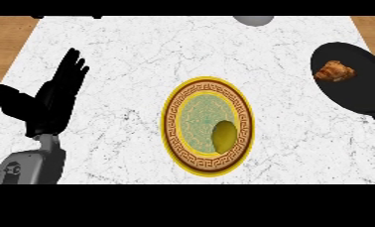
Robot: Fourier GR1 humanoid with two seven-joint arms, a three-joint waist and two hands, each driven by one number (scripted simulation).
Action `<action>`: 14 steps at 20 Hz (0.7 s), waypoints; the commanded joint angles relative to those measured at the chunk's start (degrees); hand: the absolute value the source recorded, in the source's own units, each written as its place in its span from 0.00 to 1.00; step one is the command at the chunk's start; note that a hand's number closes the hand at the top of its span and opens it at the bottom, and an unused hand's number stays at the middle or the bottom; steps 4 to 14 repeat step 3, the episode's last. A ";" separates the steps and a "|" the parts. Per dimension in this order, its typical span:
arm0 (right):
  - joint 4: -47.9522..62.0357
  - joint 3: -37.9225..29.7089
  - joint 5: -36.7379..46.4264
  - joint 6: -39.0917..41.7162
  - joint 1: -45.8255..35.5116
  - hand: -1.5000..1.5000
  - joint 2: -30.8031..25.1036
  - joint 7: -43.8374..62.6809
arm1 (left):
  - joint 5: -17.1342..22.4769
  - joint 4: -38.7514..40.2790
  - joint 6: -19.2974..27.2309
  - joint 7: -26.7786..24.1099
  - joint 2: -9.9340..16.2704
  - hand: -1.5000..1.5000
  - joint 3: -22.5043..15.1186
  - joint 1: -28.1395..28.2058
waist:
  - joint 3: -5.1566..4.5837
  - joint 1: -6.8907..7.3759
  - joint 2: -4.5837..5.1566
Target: Pick the croissant from the plate and place it in the pan
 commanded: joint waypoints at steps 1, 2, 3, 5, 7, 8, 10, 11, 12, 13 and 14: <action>-1.36 -0.08 -0.33 8.56 3.41 0.00 -0.64 -7.53 | 0.42 0.98 -0.08 0.61 -0.15 0.50 0.25 -0.91 | -0.05 -0.19 -0.02; -1.30 -0.21 -0.45 6.25 4.44 0.00 1.03 -8.06 | 0.06 1.29 -0.24 -0.24 -0.31 0.50 -0.07 -0.76 | -0.02 -0.08 0.05; -1.52 -0.34 -0.68 8.18 4.62 0.00 -0.56 -7.47 | -0.09 0.81 -0.36 -1.79 -0.05 0.50 0.44 0.70 | 0.00 0.15 0.00; -1.52 -0.34 -0.68 8.18 4.62 0.00 -0.56 -7.47 | -0.09 0.81 -0.36 -1.79 -0.05 0.50 0.44 0.70 | 0.00 0.15 0.00; -1.52 -0.34 -0.68 8.18 4.62 0.00 -0.56 -7.47 | -0.09 0.81 -0.36 -1.79 -0.05 0.50 0.44 0.70 | 0.00 0.15 0.00; -1.52 -0.34 -0.68 8.18 4.62 0.00 -0.56 -7.47 | -0.09 0.81 -0.36 -1.79 -0.05 0.50 0.44 0.70 | 0.00 0.15 0.00; -1.52 -0.34 -0.68 8.18 4.62 0.00 -0.56 -7.47 | -0.09 0.81 -0.36 -1.79 -0.05 0.50 0.44 0.70 | 0.00 0.15 0.00; -1.52 -0.34 -0.68 8.18 4.62 0.00 -0.56 -7.47 | -0.09 0.81 -0.36 -1.79 -0.05 0.50 0.44 0.70 | 0.00 0.15 0.00; -1.52 -0.34 -0.68 8.18 4.62 0.00 -0.56 -7.47 | -0.09 0.81 -0.36 -1.79 -0.05 0.50 0.44 0.70 | 0.00 0.15 0.00; -1.52 -0.34 -0.68 8.18 4.62 0.00 -0.56 -7.47 | -0.09 0.81 -0.36 -1.79 -0.05 0.50 0.44 0.70 | 0.00 0.15 0.00; -1.52 -0.34 -0.68 8.18 4.62 0.00 -0.56 -7.47 | -0.09 0.81 -0.36 -1.79 -0.05 0.50 0.44 0.70 | 0.00 0.15 0.00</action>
